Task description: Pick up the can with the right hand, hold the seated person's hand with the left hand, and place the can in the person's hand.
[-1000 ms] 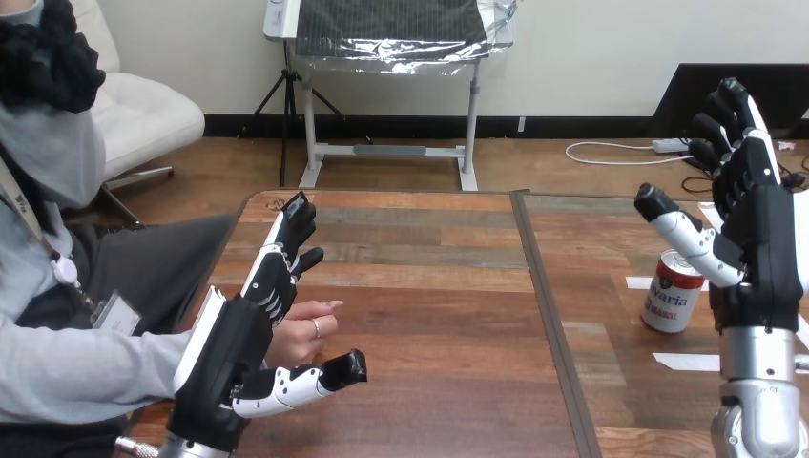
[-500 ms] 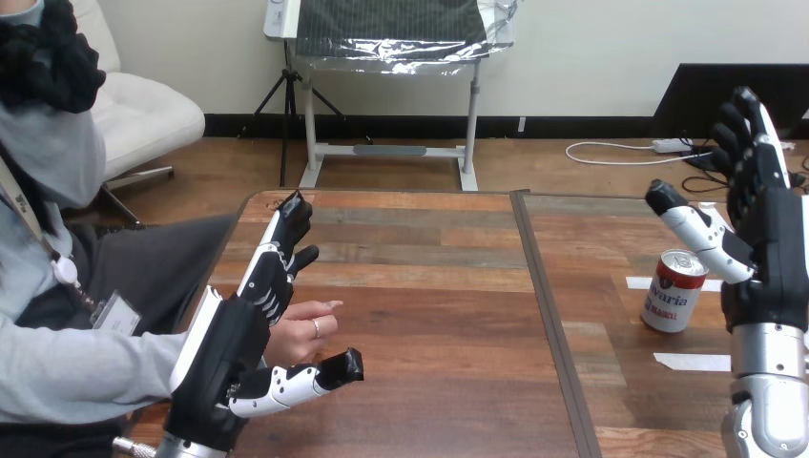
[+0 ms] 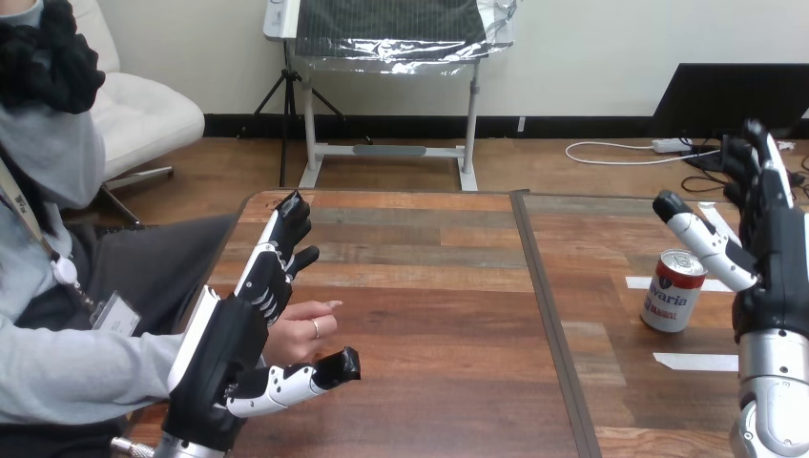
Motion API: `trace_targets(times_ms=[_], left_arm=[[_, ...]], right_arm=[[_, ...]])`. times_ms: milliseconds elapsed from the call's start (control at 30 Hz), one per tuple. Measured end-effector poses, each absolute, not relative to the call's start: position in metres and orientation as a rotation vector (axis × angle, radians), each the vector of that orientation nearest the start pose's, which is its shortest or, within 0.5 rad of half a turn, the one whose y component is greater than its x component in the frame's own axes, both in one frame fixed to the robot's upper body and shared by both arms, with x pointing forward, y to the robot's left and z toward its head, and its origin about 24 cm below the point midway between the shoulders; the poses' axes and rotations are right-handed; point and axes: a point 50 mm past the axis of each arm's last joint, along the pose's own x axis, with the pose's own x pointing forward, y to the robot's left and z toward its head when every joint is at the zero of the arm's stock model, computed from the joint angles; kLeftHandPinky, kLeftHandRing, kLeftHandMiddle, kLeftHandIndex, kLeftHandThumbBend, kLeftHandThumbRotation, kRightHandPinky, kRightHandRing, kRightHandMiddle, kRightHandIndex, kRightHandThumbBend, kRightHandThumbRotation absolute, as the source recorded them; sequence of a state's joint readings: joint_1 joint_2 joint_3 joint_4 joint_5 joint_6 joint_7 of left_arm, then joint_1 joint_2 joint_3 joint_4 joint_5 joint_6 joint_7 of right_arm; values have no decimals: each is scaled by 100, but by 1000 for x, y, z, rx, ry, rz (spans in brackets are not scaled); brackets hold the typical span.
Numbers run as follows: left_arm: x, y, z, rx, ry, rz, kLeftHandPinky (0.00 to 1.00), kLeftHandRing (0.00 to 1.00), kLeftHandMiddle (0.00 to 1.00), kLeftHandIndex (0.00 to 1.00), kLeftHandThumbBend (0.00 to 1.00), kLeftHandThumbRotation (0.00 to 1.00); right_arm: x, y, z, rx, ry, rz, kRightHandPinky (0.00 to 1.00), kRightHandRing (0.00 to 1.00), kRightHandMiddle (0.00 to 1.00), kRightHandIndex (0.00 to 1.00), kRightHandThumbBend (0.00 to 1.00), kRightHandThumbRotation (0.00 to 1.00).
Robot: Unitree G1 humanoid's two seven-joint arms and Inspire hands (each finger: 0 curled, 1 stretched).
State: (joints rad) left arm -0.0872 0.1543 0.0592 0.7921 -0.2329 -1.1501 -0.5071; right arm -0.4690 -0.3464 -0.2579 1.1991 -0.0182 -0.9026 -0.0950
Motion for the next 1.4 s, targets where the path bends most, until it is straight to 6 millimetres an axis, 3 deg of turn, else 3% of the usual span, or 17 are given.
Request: trace_targets(times_ms=[767,1400], left_arm=[[218,192,3,131,-447,-294,90,97,100,98,100,50],[218,198,6,137,-461,-299,91,98,100,98,100,47]], right_arm=[[287,-280,-4,-350,61,-337,91,92,90,96,100,54],[284,-282,-16,-366,163,-352,85,90,90,96,100,54]])
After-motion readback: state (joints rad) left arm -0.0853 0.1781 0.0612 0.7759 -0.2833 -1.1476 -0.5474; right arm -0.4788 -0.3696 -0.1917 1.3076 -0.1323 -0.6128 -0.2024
